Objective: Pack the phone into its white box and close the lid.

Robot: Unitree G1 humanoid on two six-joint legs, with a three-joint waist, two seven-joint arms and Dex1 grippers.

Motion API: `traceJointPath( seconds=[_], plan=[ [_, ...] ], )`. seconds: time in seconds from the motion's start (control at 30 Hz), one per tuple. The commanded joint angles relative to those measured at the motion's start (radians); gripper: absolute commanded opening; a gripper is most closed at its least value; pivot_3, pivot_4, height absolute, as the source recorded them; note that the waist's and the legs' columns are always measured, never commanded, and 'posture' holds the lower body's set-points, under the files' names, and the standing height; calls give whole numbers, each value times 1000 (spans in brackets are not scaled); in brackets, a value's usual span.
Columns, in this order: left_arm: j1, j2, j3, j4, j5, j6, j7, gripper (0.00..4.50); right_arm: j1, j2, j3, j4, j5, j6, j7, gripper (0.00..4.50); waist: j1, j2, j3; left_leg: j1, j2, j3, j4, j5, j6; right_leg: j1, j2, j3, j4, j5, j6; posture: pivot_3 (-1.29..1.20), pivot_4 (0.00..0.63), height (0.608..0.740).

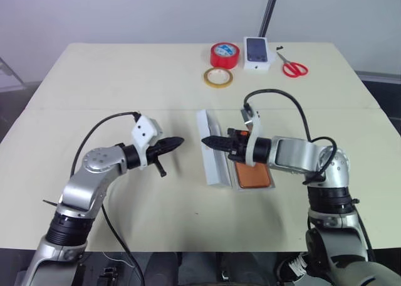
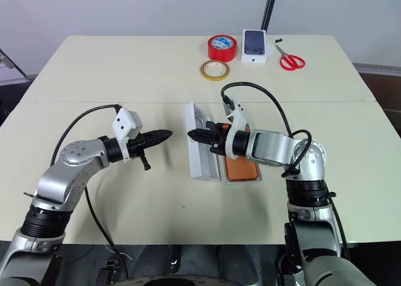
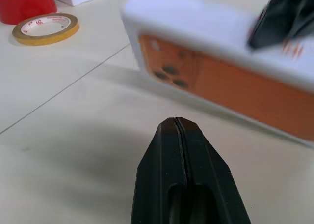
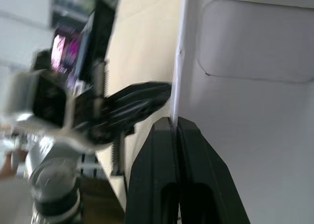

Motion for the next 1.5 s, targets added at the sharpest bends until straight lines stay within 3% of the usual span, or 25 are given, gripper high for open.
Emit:
traceJointPath(
  seconds=[0.03,0.17,0.23,0.3,0.43,0.53,0.7,0.73,0.9,1.07,1.2,1.5],
  plan=[
    [-32,-36,-82,-23,34,19,9,0,5,-42,-59,-14,23,-2,-45,843,3,0,0,0,0,0,0,0,0,0,0,0,0,0,0,0,150,740],
    [-107,-93,-174,59,110,3,19,0,-40,-124,-67,-29,23,22,-8,2909,4,0,0,0,-1,0,0,0,0,0,1,0,0,0,0,0,150,740],
    [-162,-141,-188,123,125,17,39,0,-65,-227,-39,-54,23,53,36,3909,2,1,0,0,0,1,0,0,0,0,1,0,0,0,0,0,150,740],
    [-208,-187,-202,170,129,21,41,0,-88,-364,3,-83,23,84,52,3909,3,1,0,-1,0,1,0,0,0,-1,1,0,0,0,0,0,150,740],
    [-259,-261,-246,209,143,15,19,0,-75,-530,5,-101,-159,107,178,3909,4,1,0,-6,0,0,0,0,0,-5,1,0,-1,0,0,0,150,740],
    [-278,-313,-287,226,152,17,8,0,-46,-645,24,-157,-408,97,341,3021,7,1,0,-11,0,1,2,0,0,-9,1,0,-1,0,0,0,150,740],
    [-275,-350,-290,228,151,29,14,0,-29,-705,58,-212,-652,56,543,323,2,1,-1,-11,0,1,3,1,1,-11,1,1,2,0,0,0,150,740],
    [-274,-356,-278,223,141,39,20,0,-25,-712,69,-228,-696,48,577,48,3,1,-1,-11,0,1,3,1,2,-11,1,0,2,0,0,0,150,740],
    [-266,-321,-191,176,117,90,51,0,6,-785,209,-349,-988,-51,766,48,6,1,-1,-11,0,0,3,2,3,-11,1,0,3,0,0,0,150,740],
    [-259,-225,-143,160,150,139,87,0,35,-759,279,-383,-1169,-120,873,48,6,1,-1,-11,0,0,3,2,2,-11,1,0,3,0,0,0,150,740],
    [-249,-169,-187,183,185,156,73,0,31,-719,323,-373,-1280,-139,925,48,7,1,-1,-11,-1,0,3,2,2,-11,0,0,3,0,0,0,150,740],
    [-280,-237,-289,245,203,152,20,0,11,-633,329,-368,-1416,-128,1019,48,8,1,-1,-12,-2,-1,4,2,2,-11,0,-1,3,0,0,0,150,740]
  ],
)
